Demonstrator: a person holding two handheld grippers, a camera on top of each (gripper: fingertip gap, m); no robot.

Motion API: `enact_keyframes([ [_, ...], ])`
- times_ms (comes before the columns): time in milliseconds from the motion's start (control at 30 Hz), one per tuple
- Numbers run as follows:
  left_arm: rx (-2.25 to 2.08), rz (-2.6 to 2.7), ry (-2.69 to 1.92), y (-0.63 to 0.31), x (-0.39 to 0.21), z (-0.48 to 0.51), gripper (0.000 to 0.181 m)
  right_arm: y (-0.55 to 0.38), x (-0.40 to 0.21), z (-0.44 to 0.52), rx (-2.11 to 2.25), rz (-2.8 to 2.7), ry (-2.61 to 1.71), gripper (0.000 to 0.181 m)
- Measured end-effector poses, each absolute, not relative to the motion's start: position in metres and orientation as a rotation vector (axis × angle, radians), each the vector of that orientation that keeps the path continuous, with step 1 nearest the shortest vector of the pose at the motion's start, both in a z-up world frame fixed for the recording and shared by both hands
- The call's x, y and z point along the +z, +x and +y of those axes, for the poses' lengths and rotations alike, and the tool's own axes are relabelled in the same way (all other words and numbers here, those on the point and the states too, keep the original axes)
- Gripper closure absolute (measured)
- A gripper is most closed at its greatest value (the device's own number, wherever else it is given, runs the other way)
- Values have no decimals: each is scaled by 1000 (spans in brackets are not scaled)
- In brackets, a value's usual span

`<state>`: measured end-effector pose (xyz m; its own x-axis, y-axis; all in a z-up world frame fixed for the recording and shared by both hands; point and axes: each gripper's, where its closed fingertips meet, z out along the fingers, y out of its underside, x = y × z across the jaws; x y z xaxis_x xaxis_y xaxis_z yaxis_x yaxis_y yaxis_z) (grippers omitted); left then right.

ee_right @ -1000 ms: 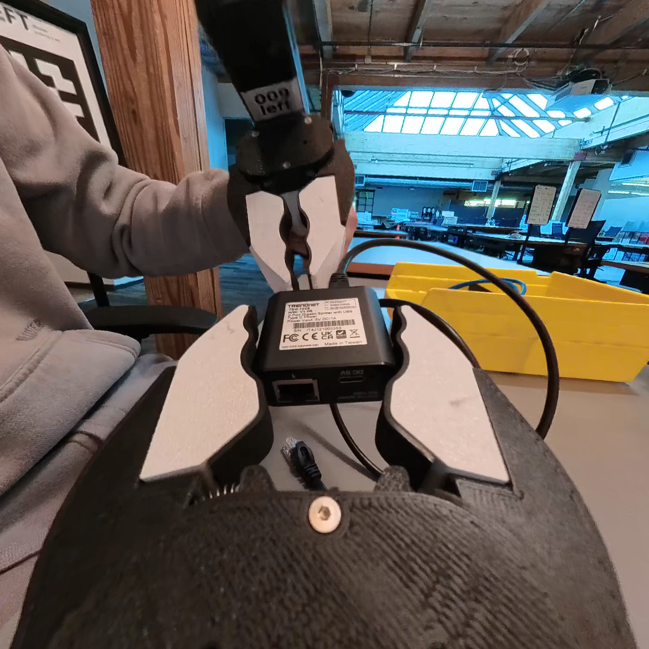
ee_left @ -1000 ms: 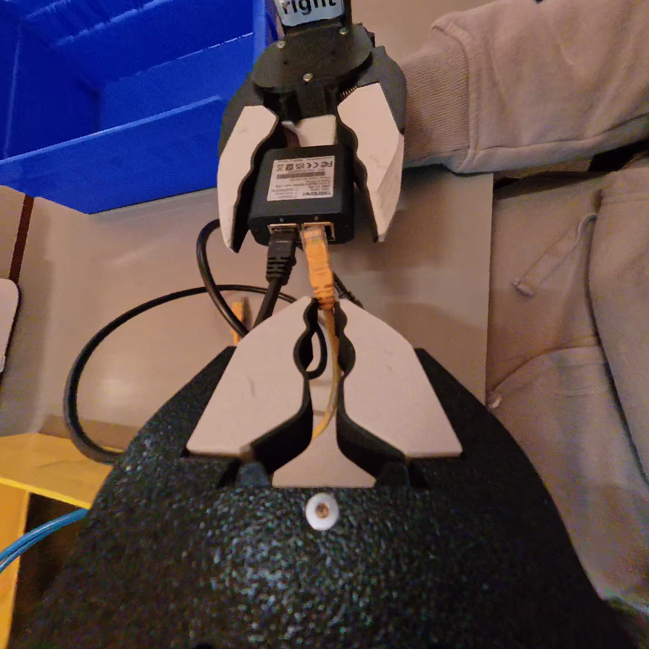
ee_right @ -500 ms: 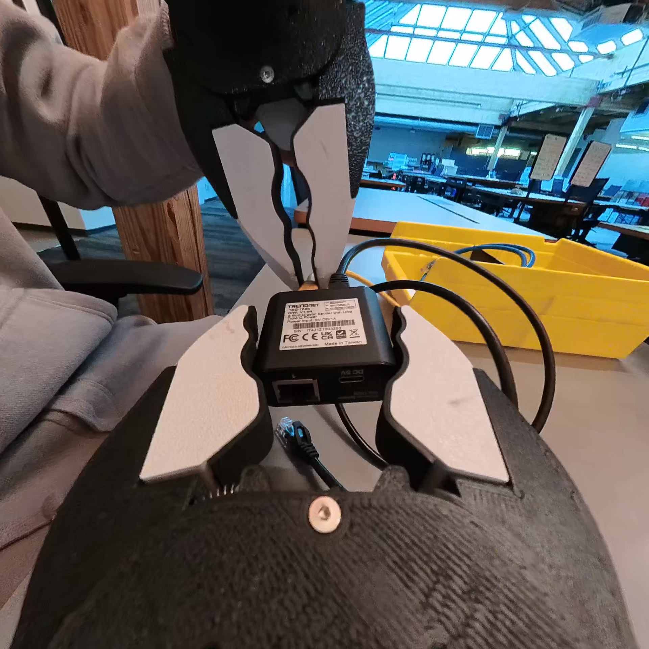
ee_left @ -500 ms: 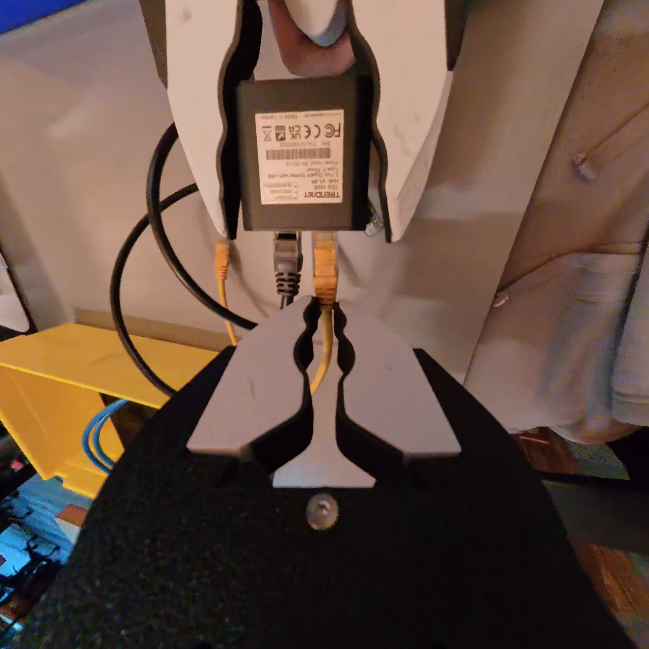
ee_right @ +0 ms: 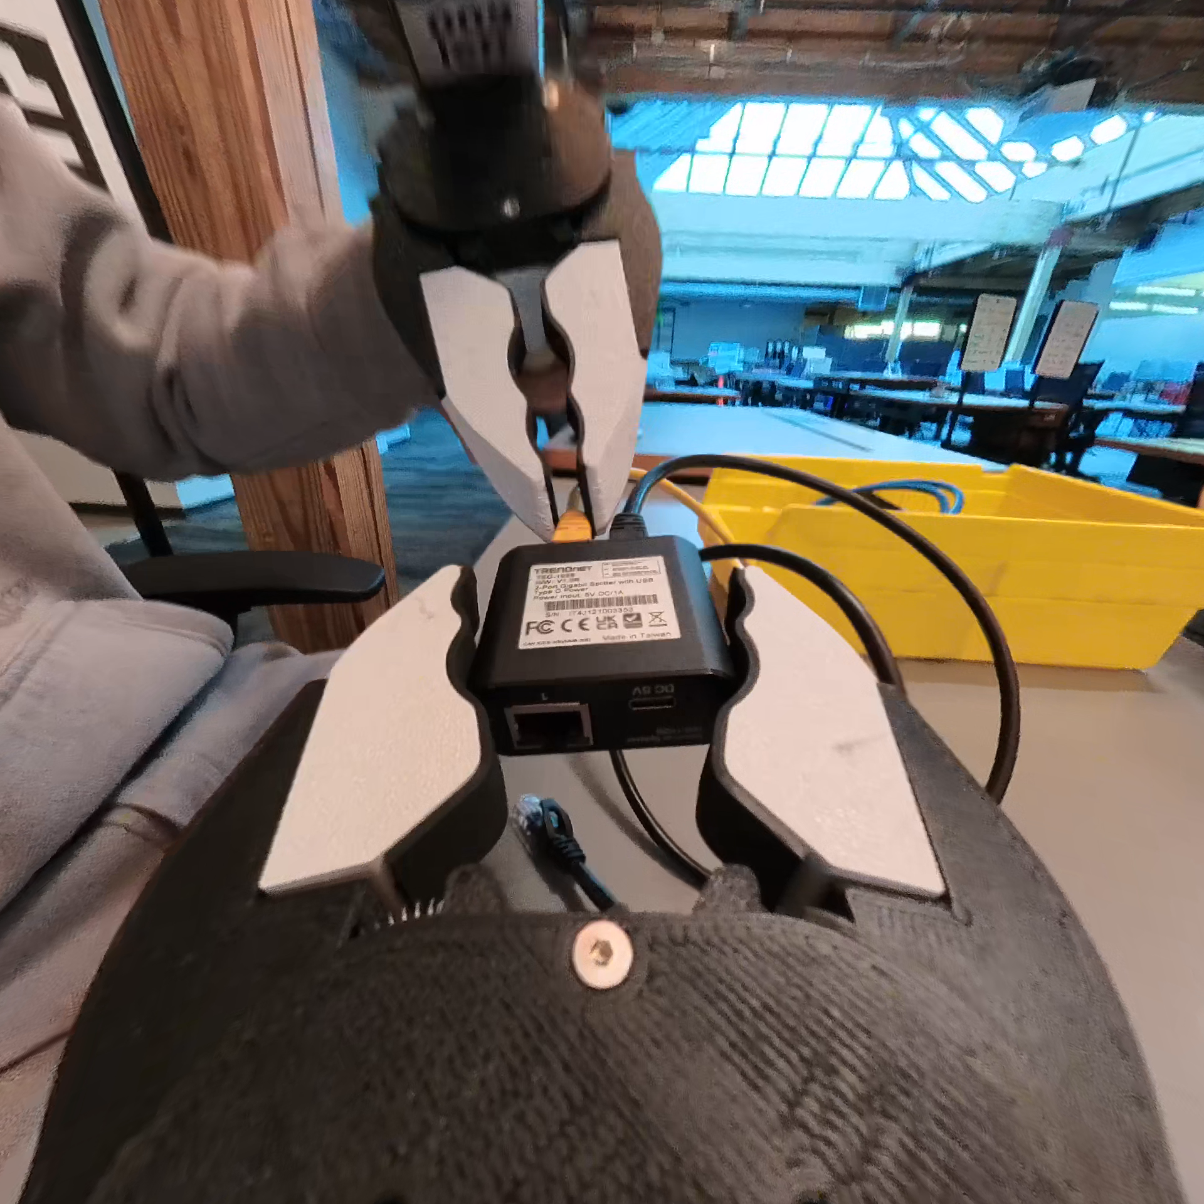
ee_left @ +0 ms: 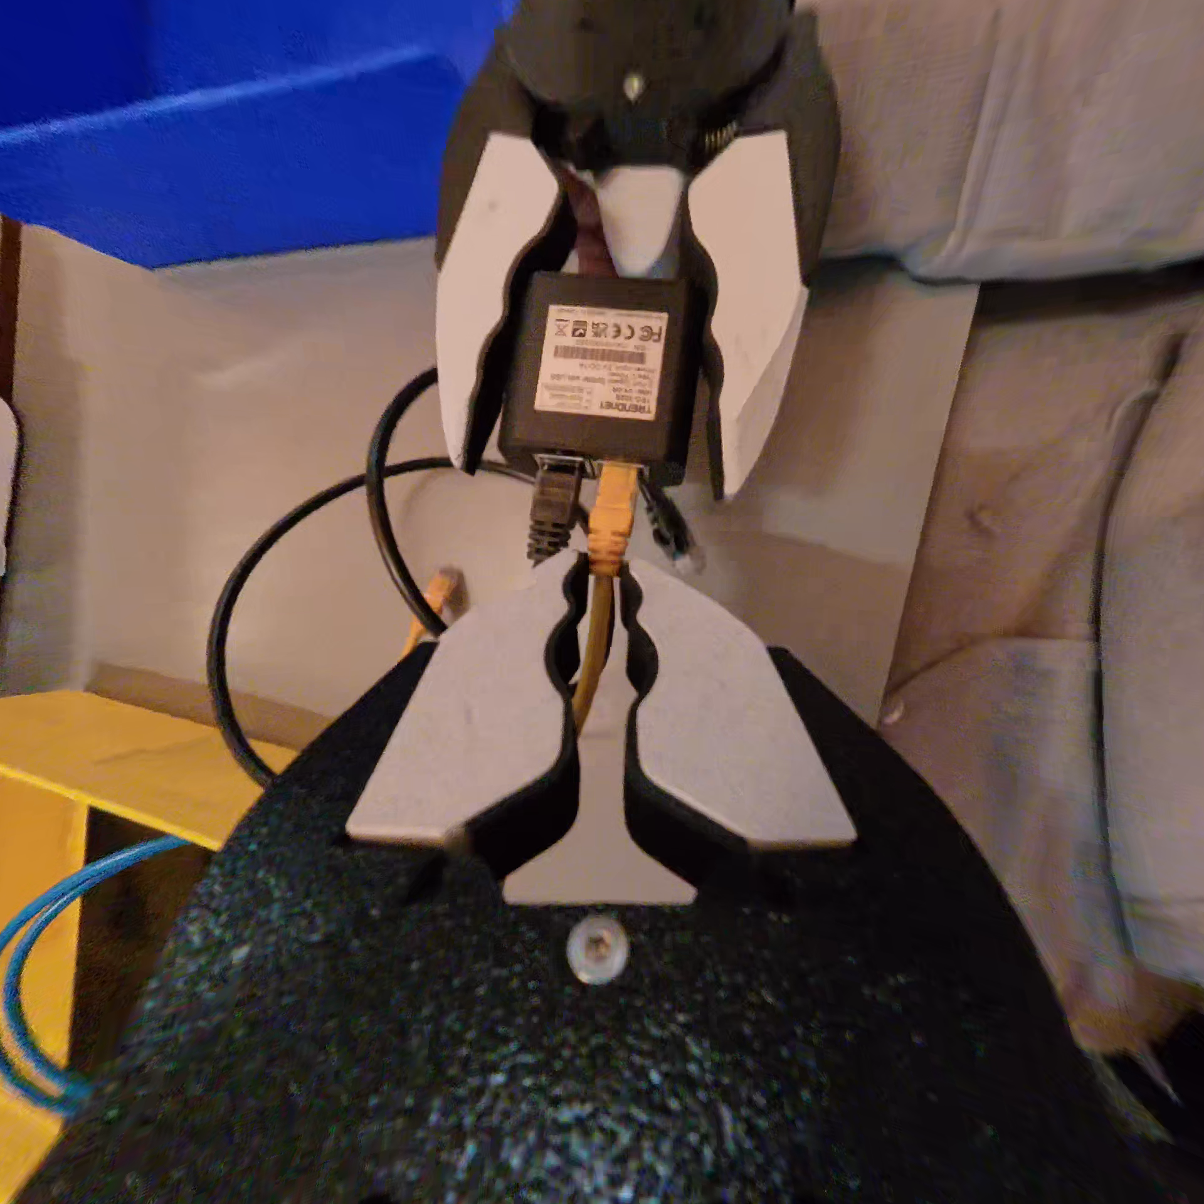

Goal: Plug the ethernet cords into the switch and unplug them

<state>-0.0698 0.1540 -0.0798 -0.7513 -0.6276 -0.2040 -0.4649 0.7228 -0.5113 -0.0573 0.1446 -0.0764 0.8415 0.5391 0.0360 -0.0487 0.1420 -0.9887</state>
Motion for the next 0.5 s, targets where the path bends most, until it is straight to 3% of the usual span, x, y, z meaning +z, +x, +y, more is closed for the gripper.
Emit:
enact_keyframes([
  [133,-920,2428,-917,-66,-70,149,167,-52,-70,139,466,-407,-1318,107],
  [500,-987,2394,-923,-69,-79,148,172,-56,-74,142,450,-432,-1350,107],
])
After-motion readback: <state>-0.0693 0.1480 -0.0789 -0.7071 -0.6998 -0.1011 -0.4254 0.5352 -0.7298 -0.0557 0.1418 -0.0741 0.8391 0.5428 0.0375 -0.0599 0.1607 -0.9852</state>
